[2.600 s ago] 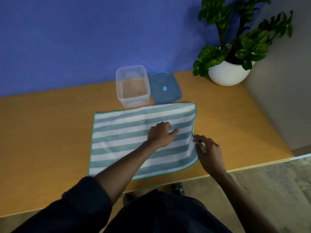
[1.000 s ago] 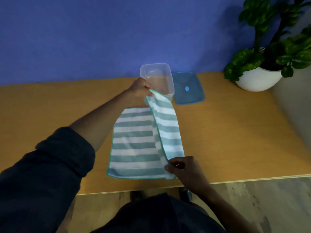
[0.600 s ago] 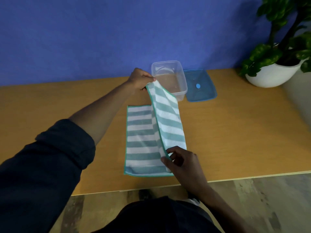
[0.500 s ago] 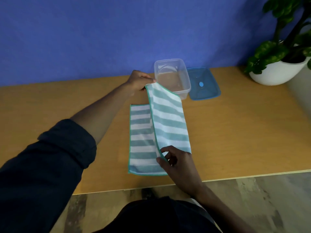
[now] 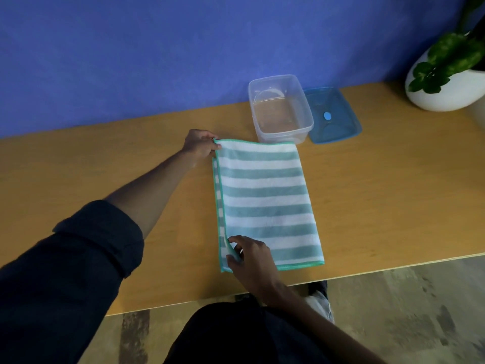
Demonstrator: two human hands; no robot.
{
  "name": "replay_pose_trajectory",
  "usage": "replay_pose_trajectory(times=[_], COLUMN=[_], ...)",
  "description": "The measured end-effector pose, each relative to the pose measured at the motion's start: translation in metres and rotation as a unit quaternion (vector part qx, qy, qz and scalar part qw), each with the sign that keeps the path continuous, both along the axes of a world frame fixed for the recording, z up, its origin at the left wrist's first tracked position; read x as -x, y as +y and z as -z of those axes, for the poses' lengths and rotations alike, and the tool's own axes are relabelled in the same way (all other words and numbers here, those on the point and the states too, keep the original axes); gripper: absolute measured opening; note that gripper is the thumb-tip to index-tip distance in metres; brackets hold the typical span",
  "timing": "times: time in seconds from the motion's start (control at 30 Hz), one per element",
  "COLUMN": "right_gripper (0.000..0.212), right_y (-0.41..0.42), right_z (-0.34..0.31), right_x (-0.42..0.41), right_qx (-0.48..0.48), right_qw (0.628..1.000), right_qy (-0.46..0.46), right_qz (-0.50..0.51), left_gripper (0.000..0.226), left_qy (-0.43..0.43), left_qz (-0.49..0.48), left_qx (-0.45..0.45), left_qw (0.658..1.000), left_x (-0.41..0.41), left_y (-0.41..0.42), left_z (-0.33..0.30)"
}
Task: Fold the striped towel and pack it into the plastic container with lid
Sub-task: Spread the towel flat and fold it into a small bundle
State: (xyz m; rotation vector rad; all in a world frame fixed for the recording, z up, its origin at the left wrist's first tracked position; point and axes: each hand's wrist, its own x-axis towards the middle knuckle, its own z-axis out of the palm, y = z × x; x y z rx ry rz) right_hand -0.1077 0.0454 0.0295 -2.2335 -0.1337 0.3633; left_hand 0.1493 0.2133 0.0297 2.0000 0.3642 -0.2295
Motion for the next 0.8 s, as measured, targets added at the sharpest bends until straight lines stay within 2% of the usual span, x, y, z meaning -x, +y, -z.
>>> replay_pose_trajectory(times=[0.17,0.3,0.57,0.7,0.8], right_gripper=[0.041,0.027,0.040,0.041,0.037], right_y=[0.008,0.013,0.021,0.022,0.018], right_z=[0.008,0.015,0.033,0.047,0.053], right_x=[0.005,0.006,0.010,0.014,0.015], right_qx=[0.028,0.074,0.203,0.216,0.226], right_qw=[0.999,0.996,0.961,0.951,0.943], right_qy=[0.004,-0.010,-0.060,-0.055,-0.115], right_qz=[-0.017,-0.055,-0.178,-0.213,-0.217], left_gripper=[0.030,0.025,0.022,0.028,0.035], left_qy=[-0.006,-0.022,-0.049,-0.050,-0.024], left_qz=[0.007,0.019,0.046,0.043,0.014], left_qx=[-0.082,-0.120,-0.226,-0.245,-0.262], left_qw=[0.997,0.992,0.972,0.967,0.965], left_x=[0.005,0.006,0.017,0.025,0.041], left_y=[0.003,0.004,0.010,0.011,0.007], left_z=[0.015,0.030,0.046,0.041,0.035])
